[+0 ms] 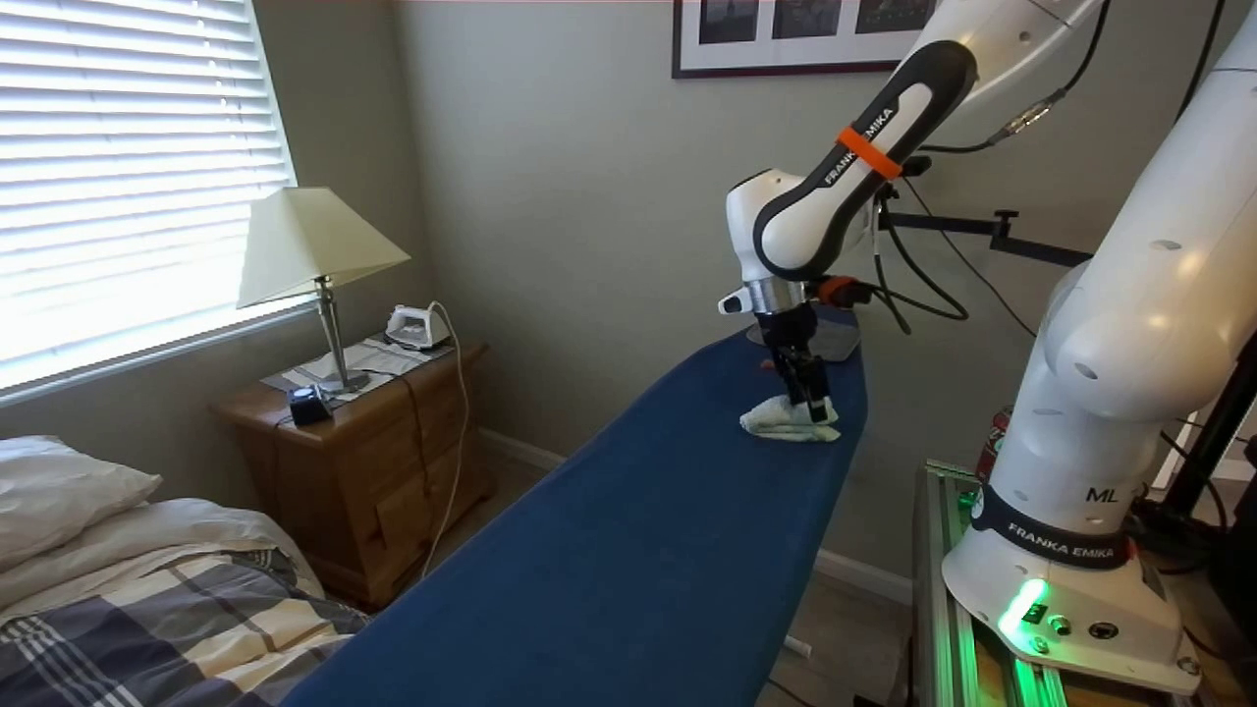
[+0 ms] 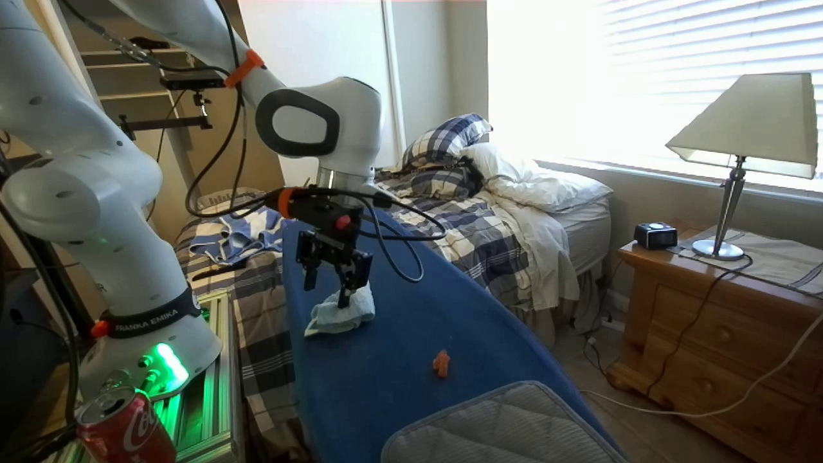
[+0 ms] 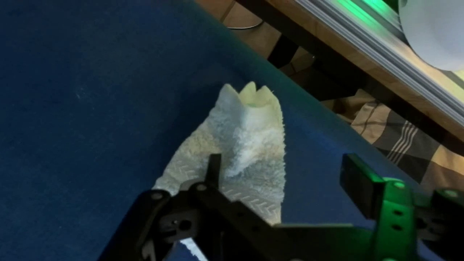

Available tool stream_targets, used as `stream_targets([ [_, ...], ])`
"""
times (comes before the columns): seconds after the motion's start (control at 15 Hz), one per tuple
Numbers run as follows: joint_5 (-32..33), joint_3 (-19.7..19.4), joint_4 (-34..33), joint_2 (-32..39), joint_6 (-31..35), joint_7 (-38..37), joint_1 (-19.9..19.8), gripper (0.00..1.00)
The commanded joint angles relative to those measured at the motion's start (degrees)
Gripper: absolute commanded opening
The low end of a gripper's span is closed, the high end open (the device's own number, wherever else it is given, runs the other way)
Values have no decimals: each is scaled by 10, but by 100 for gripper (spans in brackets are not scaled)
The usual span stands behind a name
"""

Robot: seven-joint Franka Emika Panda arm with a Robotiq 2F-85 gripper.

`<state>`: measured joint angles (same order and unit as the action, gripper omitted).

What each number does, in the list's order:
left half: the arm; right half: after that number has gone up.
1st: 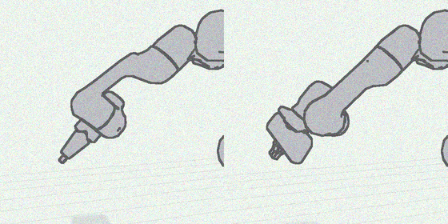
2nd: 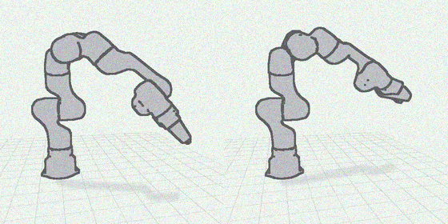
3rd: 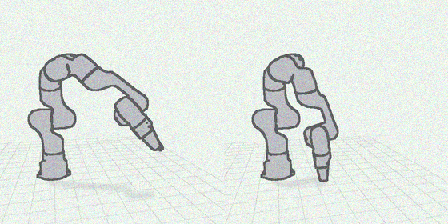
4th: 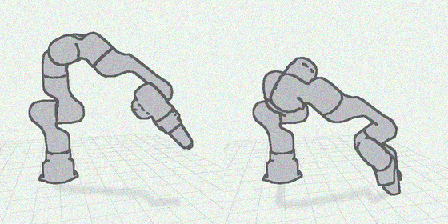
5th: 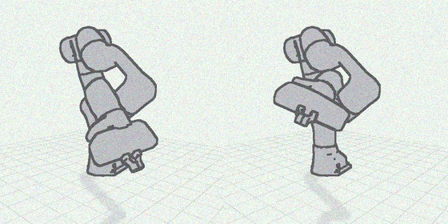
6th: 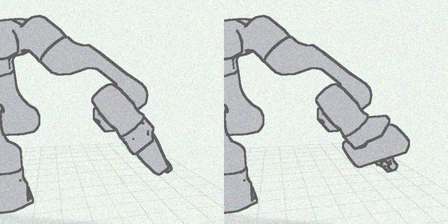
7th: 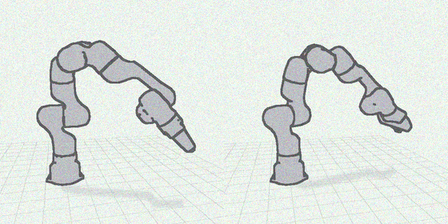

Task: Fold the cloth

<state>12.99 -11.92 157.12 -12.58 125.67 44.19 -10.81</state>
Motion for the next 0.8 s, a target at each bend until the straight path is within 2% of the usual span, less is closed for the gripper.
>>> stream_targets([
  [0.0,-17,3,-1,-14,-44,-16,14,100],
  [0.27,-35,7,0,-12,-87,-32,26,100],
  [0.73,-37,9,-1,-10,-81,-74,32,100],
])
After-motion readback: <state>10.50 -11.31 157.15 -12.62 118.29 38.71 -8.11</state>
